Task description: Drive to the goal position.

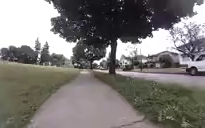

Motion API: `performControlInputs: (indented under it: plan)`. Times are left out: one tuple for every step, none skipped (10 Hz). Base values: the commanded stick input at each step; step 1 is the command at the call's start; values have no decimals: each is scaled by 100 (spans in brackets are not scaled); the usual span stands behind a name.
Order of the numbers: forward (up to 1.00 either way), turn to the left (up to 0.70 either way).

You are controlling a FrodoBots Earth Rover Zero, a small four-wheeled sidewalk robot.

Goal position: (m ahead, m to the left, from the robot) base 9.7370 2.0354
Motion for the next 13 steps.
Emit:
performControlInputs:
  plan:
    - [70, 0]
    - [70, 0]
    - [70, 0]
    - [70, 0]
    - [70, 0]
    - [70, 0]
    - [70, 0]
    - [70, 0]
    - [70, 35]
    - [70, 35]
    - [70, 6]
    - [70, 0]
    - [70, 0]
